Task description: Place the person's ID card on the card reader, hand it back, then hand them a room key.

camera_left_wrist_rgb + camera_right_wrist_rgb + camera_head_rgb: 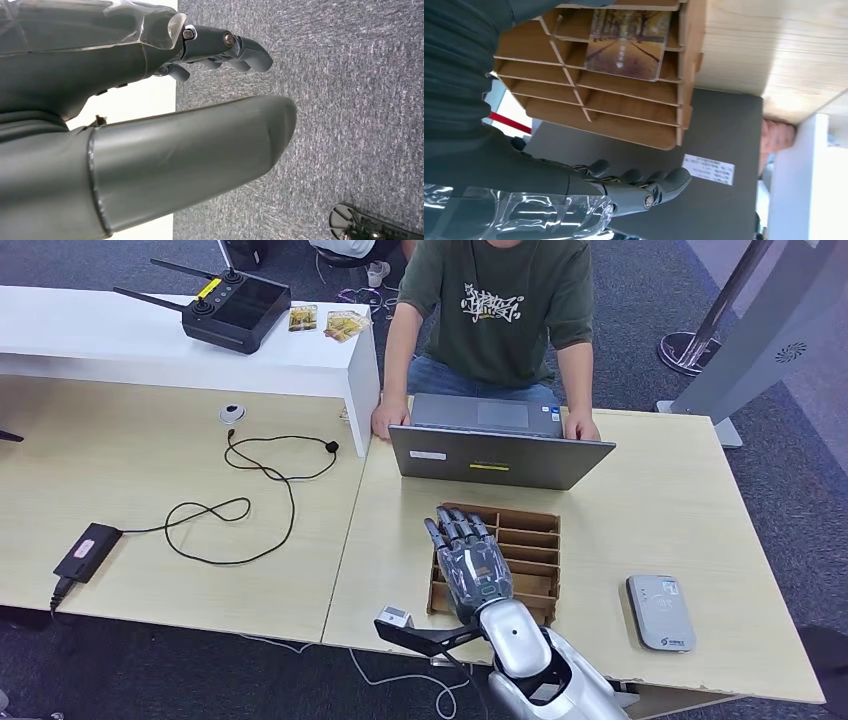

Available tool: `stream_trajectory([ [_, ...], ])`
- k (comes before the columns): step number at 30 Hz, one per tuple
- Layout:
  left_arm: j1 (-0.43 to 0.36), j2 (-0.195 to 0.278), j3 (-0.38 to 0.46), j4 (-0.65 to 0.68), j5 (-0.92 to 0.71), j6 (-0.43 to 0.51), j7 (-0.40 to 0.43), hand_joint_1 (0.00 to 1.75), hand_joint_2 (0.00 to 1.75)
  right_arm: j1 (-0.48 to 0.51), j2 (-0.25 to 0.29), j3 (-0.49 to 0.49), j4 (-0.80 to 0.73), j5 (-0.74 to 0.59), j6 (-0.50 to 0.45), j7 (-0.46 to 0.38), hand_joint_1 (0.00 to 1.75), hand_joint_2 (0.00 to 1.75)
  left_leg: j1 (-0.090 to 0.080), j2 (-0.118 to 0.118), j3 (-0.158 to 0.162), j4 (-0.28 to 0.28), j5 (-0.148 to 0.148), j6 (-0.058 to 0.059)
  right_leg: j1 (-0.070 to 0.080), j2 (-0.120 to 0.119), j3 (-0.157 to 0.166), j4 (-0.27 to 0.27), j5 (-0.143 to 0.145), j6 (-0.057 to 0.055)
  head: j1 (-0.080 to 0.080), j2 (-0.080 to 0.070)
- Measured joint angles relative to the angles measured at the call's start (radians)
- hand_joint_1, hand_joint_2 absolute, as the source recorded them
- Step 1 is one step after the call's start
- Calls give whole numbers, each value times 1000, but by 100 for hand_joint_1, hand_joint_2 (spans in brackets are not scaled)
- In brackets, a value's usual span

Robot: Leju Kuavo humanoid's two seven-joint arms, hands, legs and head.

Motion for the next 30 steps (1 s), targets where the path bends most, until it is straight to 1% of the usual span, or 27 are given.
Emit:
stream_trajectory([
  [7, 0, 1, -1, 0, 3, 0, 0, 0, 0, 14, -25, 0, -21, -42, 31, 42, 0, 175, 0, 0, 0, 0, 0, 0, 0, 0, 0, 0, 0, 0, 0, 0],
  [15, 1, 1, -1, 0, 14, 0, 1, 0, 0, 84, -47, 0, -110, -111, 80, 105, 0, 175, 0, 0, 0, 0, 0, 0, 0, 0, 0, 0, 0, 0, 0, 0],
  [21, 1, 0, -1, 0, 21, 1, 4, 0, 0, 137, -39, 0, -162, -151, 96, 139, 0, 175, 0, 0, 0, 0, 0, 0, 0, 0, 0, 0, 0, 0, 0, 0],
  [27, 2, 0, -1, 0, 25, 4, 4, 0, 0, 150, -28, 0, -181, -156, 102, 146, 0, 175, 0, 0, 0, 0, 0, 0, 0, 0, 0, 0, 0, 0, 0, 0],
  [30, 2, -2, -1, 0, 37, 9, 7, 0, 0, 152, -15, 0, -184, -147, 116, 171, 0, 175, 0, 0, 0, 0, 0, 0, 0, 0, 0, 0, 0, 0, 0, 0],
])
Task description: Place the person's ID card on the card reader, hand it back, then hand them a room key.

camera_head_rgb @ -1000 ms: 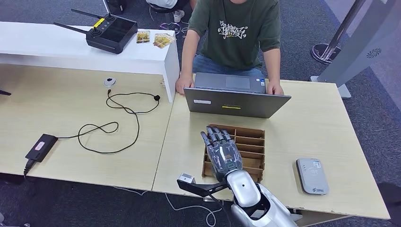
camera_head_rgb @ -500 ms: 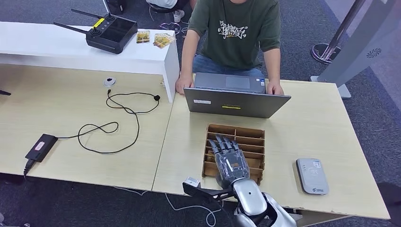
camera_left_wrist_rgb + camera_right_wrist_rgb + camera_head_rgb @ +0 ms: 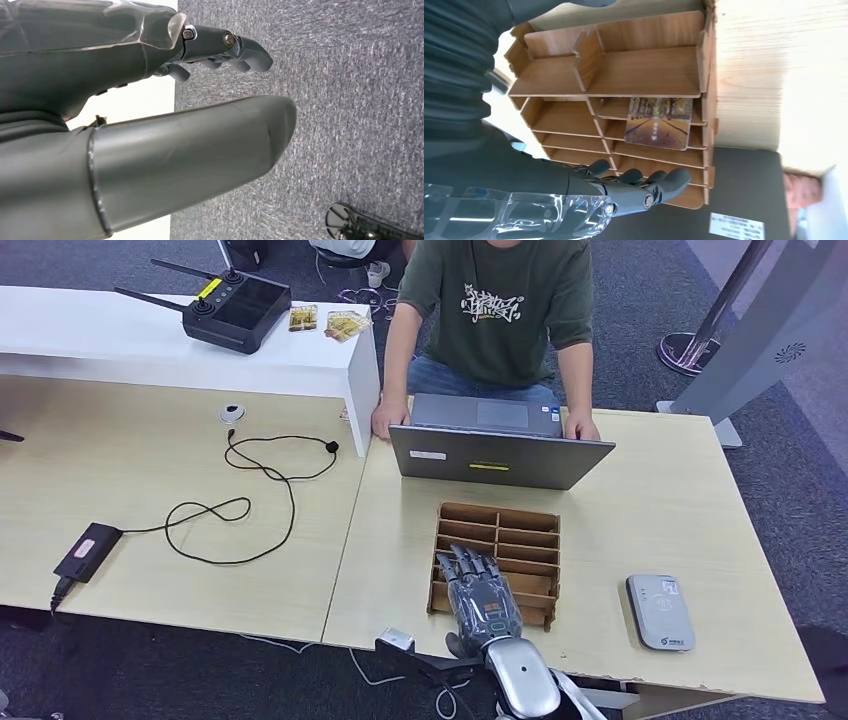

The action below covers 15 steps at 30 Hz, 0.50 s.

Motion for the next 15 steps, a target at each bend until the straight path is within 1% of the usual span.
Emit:
stream_trajectory([
  [7, 1, -10, 0, 0, 21, 7, 7, 0, 0, -5, 56, 0, 14, 29, 10, 48, 0, 175, 0, 0, 0, 0, 0, 0, 0, 0, 0, 0, 0, 0, 0, 0],
  [11, 0, -16, 0, 0, 19, 7, 9, 0, 0, -22, 105, 0, 48, 44, 8, 71, 0, 175, 0, 0, 0, 0, 0, 0, 0, 0, 0, 0, 0, 0, 0, 0],
  [15, 0, -17, 0, 0, 12, 8, 14, 0, 0, -59, 153, -1, 115, 53, 6, 79, 0, 175, 0, 0, 0, 0, 0, 0, 0, 0, 0, 0, 0, 0, 0, 0],
])
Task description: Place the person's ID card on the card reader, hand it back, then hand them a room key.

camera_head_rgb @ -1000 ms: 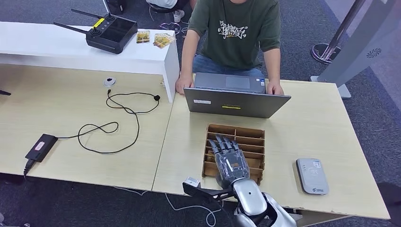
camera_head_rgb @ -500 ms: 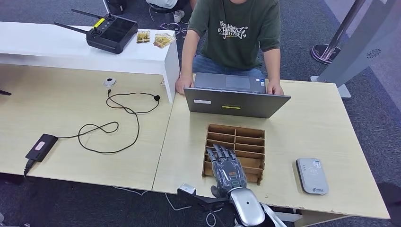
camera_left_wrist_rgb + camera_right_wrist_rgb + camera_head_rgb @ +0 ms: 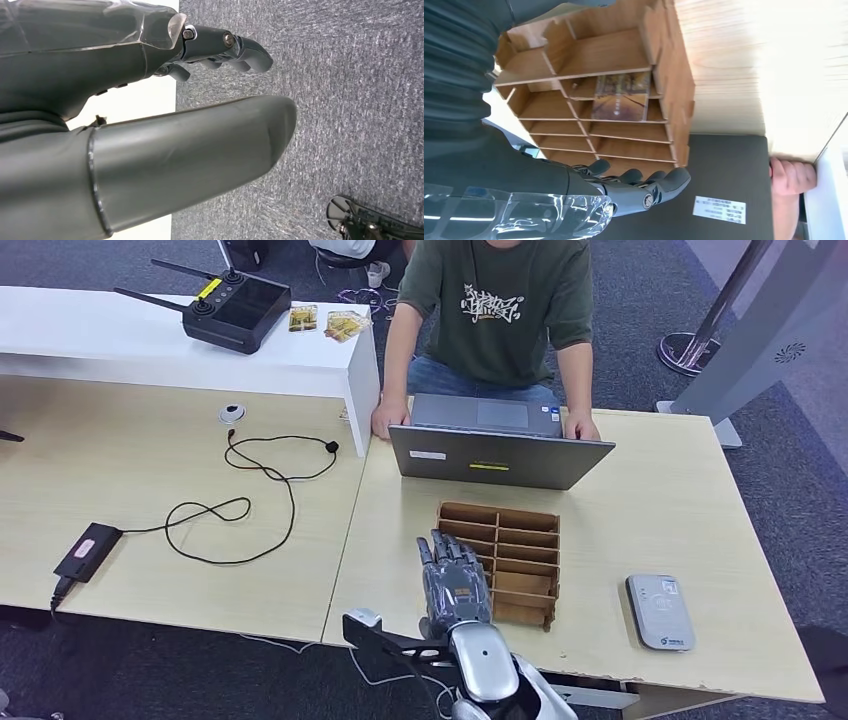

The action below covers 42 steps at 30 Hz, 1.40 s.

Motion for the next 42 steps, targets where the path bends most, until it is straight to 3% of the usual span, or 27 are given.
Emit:
stream_trajectory([
  [9, -1, 1, 0, 0, -12, 1, 4, 0, 0, -55, 55, -30, 123, 15, -11, 6, 0, 175, 0, 0, 0, 0, 0, 0, 0, 0, 0, 0, 0, 0, 0, 0],
  [22, -4, 2, 0, 0, -22, 2, 12, 0, 0, -100, 67, -93, 234, 51, -33, 21, 0, 175, 0, 0, 0, 0, 0, 0, 0, 0, 0, 0, 0, 0, 0, 0],
  [42, -3, 10, 0, 0, -14, 2, 7, 0, 0, 23, 1, -144, 8, 105, 8, 6, 0, 175, 0, 0, 0, 0, 0, 0, 0, 0, 0, 0, 0, 0, 0, 0],
])
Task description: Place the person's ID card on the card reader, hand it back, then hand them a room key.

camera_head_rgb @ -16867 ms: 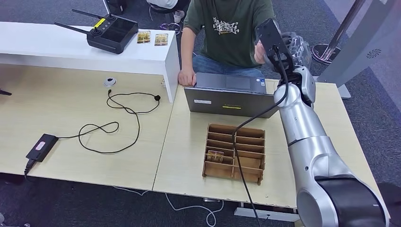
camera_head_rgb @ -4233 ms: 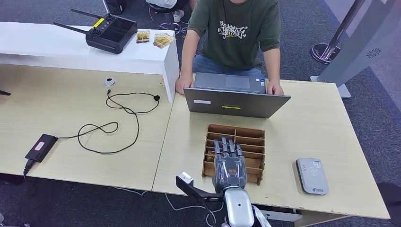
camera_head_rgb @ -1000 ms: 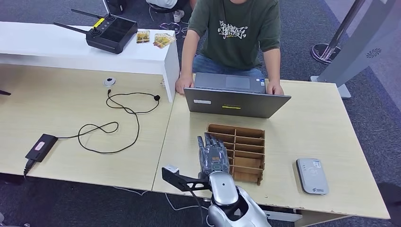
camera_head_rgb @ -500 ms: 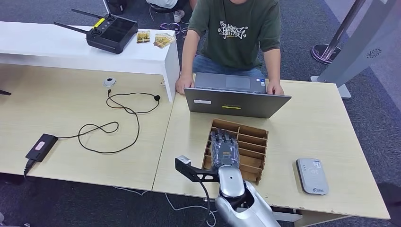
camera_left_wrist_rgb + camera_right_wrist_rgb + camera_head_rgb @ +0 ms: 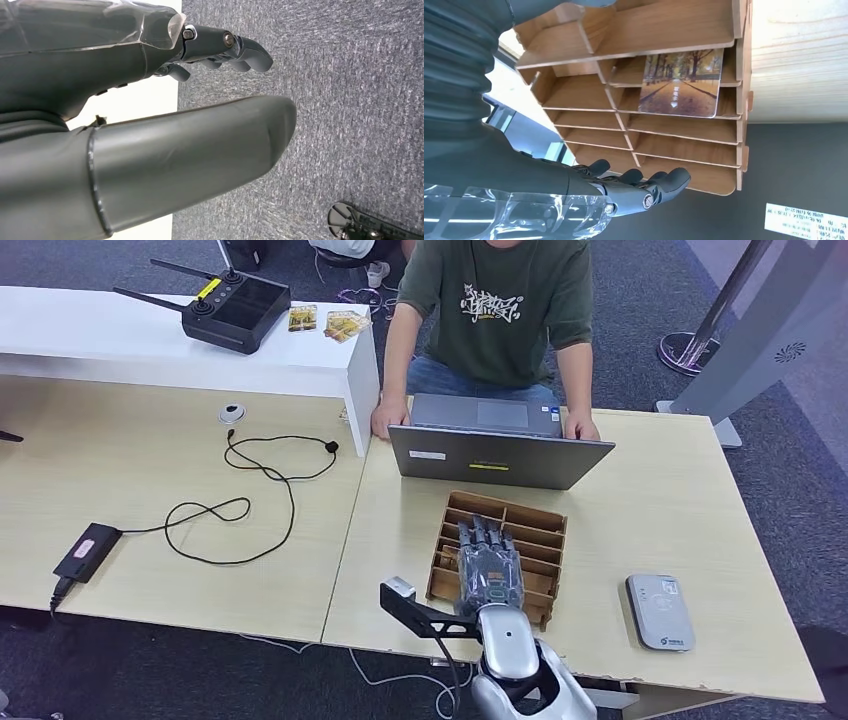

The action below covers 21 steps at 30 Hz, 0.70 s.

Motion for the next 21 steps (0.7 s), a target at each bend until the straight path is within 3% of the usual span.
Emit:
stream_trajectory([
  [11, 0, -1, 0, 0, 19, 0, 1, 0, 0, 46, -6, 31, -73, -33, 30, 3, 0, 175, 0, 0, 0, 0, 0, 0, 0, 0, 0, 0, 0, 0, 0, 0],
  [21, 1, -9, 0, 0, 22, 1, 4, 0, 0, 9, 47, 38, -5, -41, 19, 33, 0, 175, 0, 0, 0, 0, 0, 0, 0, 0, 0, 0, 0, 0, 0, 0],
])
